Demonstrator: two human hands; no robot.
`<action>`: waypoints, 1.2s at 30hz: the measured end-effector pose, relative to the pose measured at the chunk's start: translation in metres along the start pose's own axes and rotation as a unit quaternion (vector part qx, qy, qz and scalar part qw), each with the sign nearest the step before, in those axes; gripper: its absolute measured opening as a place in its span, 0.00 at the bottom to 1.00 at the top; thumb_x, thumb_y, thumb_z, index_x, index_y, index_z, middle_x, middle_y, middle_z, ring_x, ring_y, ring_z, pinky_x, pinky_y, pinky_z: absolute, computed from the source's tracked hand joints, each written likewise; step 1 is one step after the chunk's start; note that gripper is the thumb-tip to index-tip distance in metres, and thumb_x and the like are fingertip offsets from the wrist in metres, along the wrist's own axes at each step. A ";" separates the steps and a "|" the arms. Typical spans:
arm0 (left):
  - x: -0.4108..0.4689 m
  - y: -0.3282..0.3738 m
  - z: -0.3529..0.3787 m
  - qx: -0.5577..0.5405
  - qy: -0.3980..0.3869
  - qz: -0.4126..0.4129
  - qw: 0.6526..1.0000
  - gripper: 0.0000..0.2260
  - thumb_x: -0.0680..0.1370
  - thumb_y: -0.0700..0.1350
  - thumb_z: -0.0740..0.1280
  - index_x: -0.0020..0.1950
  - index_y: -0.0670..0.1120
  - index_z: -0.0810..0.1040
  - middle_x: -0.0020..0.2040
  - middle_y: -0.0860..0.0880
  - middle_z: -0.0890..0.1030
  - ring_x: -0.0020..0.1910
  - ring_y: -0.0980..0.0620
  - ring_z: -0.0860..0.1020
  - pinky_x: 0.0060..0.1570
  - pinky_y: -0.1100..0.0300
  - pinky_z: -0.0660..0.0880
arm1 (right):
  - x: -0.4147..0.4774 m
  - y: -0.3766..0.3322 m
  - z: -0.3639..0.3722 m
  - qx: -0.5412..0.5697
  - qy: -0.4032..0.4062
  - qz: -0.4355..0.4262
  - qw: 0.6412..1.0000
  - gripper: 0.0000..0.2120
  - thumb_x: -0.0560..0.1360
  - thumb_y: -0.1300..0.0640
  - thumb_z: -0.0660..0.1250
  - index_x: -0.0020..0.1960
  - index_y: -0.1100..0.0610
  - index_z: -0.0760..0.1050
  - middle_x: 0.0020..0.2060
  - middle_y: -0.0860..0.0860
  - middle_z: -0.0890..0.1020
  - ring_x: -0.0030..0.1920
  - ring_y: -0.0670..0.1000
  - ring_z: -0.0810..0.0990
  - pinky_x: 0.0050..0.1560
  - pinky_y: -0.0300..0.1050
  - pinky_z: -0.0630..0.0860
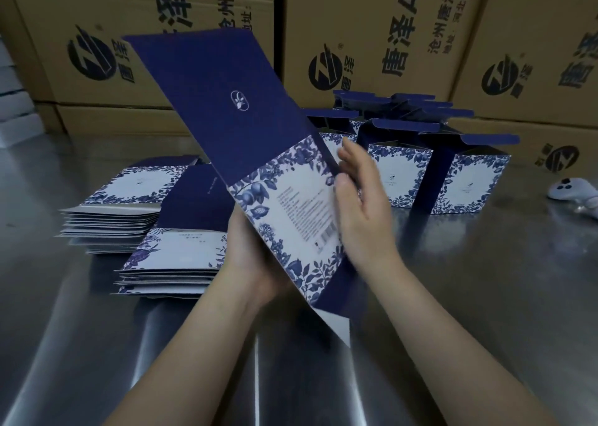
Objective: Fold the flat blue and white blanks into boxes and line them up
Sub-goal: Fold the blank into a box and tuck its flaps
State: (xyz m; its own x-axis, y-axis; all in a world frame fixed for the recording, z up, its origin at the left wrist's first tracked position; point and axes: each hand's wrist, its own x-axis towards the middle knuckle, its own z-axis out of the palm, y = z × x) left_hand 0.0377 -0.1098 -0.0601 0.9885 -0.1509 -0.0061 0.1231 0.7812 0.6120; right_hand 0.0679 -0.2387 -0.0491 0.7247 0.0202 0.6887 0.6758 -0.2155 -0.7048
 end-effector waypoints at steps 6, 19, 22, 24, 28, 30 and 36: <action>0.002 0.002 -0.002 0.045 0.026 0.006 0.999 0.26 0.78 0.66 0.59 0.59 0.49 0.84 0.63 0.48 0.81 0.64 0.43 0.77 0.68 0.39 0.69 | 0.018 0.022 -0.033 0.049 0.075 0.138 0.986 0.12 0.81 0.51 0.54 0.58 0.47 0.76 0.52 0.50 0.82 0.53 0.48 0.81 0.50 0.37 0.74; 0.002 0.005 -0.004 0.118 0.126 -0.059 0.983 0.36 0.71 0.78 0.54 0.65 0.56 0.79 0.58 0.50 0.84 0.58 0.44 0.83 0.55 0.43 0.78 | 0.010 0.042 -0.061 0.331 -0.126 0.361 0.863 0.14 0.74 0.45 0.66 0.34 0.44 0.85 0.33 0.43 0.85 0.33 0.42 0.84 0.32 0.36 0.79; 0.003 0.006 -0.005 0.088 0.116 -0.066 0.987 0.36 0.71 0.78 0.53 0.64 0.55 0.79 0.58 0.48 0.84 0.58 0.42 0.83 0.62 0.39 0.74 | 0.005 0.046 -0.064 0.389 -0.201 0.325 0.838 0.07 0.68 0.51 0.70 0.36 0.50 0.85 0.32 0.46 0.84 0.32 0.45 0.83 0.33 0.35 0.77; 0.004 0.006 -0.005 0.071 0.111 -0.063 0.989 0.35 0.72 0.77 0.53 0.64 0.55 0.80 0.59 0.47 0.84 0.58 0.42 0.82 0.63 0.39 0.73 | 0.003 0.044 -0.069 0.410 -0.240 0.299 0.828 0.07 0.66 0.54 0.74 0.44 0.51 0.86 0.37 0.46 0.85 0.38 0.44 0.84 0.38 0.36 0.79; 0.004 0.007 -0.004 0.048 0.122 -0.061 0.989 0.30 0.77 0.72 0.56 0.65 0.53 0.79 0.58 0.47 0.84 0.57 0.41 0.83 0.56 0.41 0.77 | 0.004 0.041 -0.072 0.385 -0.329 0.246 0.827 0.26 0.75 0.71 0.54 0.70 0.56 0.71 0.62 0.51 0.79 0.61 0.48 0.78 0.60 0.41 0.74; 0.004 0.008 -0.004 0.048 0.130 -0.061 0.988 0.29 0.78 0.70 0.57 0.66 0.52 0.78 0.57 0.46 0.85 0.57 0.41 0.82 0.55 0.43 0.78 | 0.006 0.040 -0.073 0.307 -0.345 0.255 0.850 0.33 0.69 0.71 0.59 0.72 0.53 0.68 0.65 0.49 0.77 0.64 0.48 0.75 0.62 0.42 0.72; 0.008 0.007 -0.006 0.017 0.137 -0.046 0.989 0.29 0.79 0.69 0.54 0.66 0.51 0.78 0.58 0.45 0.84 0.61 0.42 0.81 0.65 0.41 0.73 | 0.006 0.040 -0.075 0.310 -0.387 0.231 0.837 0.37 0.64 0.70 0.67 0.70 0.50 0.68 0.64 0.46 0.78 0.64 0.47 0.76 0.58 0.41 0.74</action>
State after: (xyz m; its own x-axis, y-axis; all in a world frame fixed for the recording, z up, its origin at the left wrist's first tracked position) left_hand 0.0465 -0.1023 -0.0604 0.9607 -0.0470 -0.2734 0.2145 0.7508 0.6247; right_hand 0.0891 -0.3203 -0.0605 0.6362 0.7524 0.1708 0.0643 0.1689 -0.9835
